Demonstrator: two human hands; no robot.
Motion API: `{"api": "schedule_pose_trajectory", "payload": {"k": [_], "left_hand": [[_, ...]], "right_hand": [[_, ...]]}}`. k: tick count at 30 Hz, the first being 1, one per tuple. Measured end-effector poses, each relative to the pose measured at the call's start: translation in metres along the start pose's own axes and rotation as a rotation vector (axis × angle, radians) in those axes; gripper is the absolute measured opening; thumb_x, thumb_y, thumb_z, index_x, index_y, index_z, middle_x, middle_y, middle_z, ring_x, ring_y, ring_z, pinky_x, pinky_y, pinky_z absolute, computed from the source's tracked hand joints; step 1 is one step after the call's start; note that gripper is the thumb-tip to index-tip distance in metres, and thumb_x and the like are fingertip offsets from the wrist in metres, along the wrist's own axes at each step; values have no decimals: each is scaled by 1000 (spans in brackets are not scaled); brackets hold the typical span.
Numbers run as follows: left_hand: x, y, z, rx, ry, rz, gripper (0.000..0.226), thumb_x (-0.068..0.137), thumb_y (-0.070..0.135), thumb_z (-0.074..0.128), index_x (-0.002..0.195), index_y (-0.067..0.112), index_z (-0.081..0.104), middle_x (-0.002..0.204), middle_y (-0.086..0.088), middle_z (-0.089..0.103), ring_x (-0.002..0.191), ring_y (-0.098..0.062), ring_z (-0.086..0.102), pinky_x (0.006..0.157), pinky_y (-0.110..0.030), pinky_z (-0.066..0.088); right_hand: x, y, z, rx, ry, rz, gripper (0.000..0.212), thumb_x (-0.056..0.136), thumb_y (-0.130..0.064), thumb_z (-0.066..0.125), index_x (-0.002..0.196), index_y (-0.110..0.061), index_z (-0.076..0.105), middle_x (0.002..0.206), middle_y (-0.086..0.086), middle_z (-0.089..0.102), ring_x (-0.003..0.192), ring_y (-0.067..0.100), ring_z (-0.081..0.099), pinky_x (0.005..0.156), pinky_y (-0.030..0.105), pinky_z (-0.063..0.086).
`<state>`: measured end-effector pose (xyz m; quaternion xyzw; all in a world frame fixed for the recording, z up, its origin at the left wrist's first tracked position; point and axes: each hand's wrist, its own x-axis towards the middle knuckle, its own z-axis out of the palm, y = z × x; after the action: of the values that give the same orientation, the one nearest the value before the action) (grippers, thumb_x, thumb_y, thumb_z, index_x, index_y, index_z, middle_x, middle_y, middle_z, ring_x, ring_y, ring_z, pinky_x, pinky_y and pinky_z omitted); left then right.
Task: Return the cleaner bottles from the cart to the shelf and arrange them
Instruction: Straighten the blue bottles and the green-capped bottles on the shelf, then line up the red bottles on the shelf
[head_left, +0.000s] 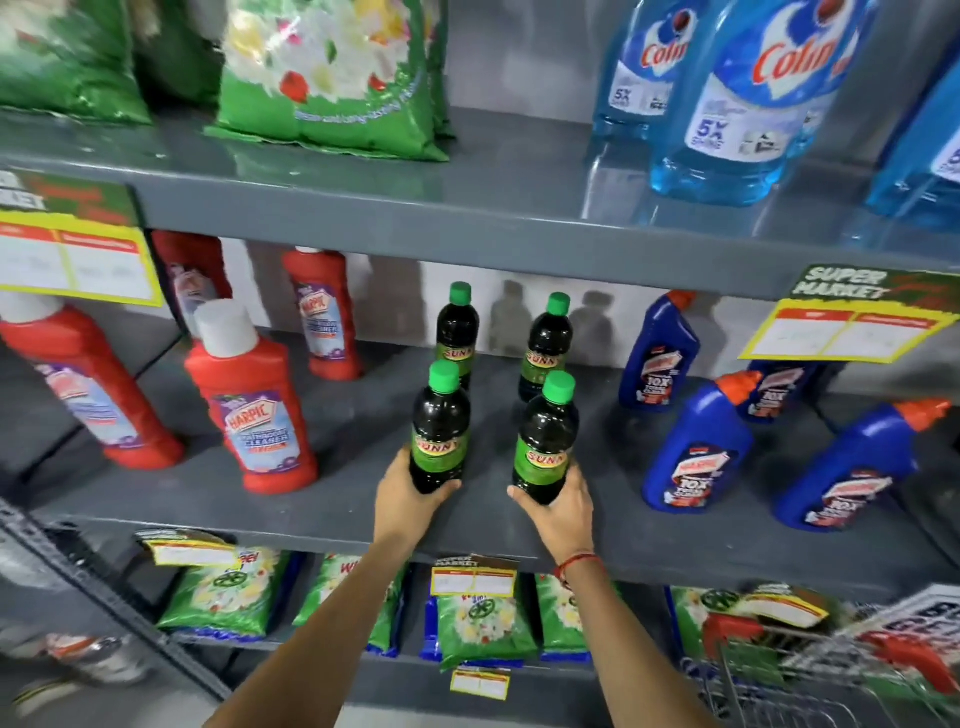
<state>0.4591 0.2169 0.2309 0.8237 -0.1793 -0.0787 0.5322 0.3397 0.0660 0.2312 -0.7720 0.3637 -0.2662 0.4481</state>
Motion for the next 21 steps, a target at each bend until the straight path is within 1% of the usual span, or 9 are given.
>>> {"api": "schedule_pose_trajectory", "payload": {"k": [2,6,10,11,13,14,15,18,21], "left_hand": [[1,-1,0,-15,-11,4,58,64,29,82,113,14,56,115,-8,68,108,-23,62,87,-29,48],[0,-1,-3,-22,-26,19,60,65,26,81,118,14,55,116,-7,68,109,-21,61,84,-23,43],[-6,-8,-19,-62,-105,22,70,63,31,80,125,20,49,121,-2,64,105,-29,63,88,-35,52],[-11,-10,-26,-87,-106,29,71,65,30,79,128,20,47,124,3,59,106,-25,62,92,-30,51],[-25,-20,-52,-123,-61,43,63,72,22,76,128,16,48,122,9,55,110,-8,56,89,-4,41],[-31,-27,-67,-134,-22,64,53,74,20,75,123,17,53,118,9,59,106,-4,57,84,0,41],[-37,-33,-84,-141,23,79,42,76,18,74,115,23,57,112,7,63,100,0,60,79,-2,44],[-42,-54,-139,-129,193,99,25,78,16,71,88,36,59,91,3,67,85,-1,62,62,-6,47],[-28,-71,-185,-117,410,62,13,79,15,70,85,21,60,91,-8,66,81,-17,62,62,-6,45]], "right_hand": [[0,4,3,-13,7,-6,79,62,-28,81,126,-5,40,127,18,52,120,31,49,98,31,38],[2,5,5,-54,32,-28,78,61,-27,81,124,-3,42,125,20,53,119,33,49,98,33,39],[-11,-1,6,-40,143,-18,89,56,-31,84,128,-4,39,128,22,49,122,34,45,101,42,39],[-19,-3,7,-3,215,-17,89,57,-38,82,129,-6,40,126,22,49,120,33,45,101,44,40],[-44,-12,19,95,356,-59,88,60,-61,67,126,-8,44,118,22,51,111,29,50,97,40,42],[-57,-18,28,136,393,-94,87,62,-69,59,123,-8,46,115,23,52,107,26,50,94,37,43],[-69,-26,39,155,401,-136,82,66,-69,55,121,-8,48,112,23,53,104,24,50,90,35,43],[-87,-55,84,84,282,-274,54,74,-46,59,112,-8,54,107,17,56,99,25,55,87,30,43],[-84,-87,132,102,-16,-355,51,73,-40,67,115,-14,53,110,0,50,101,19,55,89,24,44]]}}
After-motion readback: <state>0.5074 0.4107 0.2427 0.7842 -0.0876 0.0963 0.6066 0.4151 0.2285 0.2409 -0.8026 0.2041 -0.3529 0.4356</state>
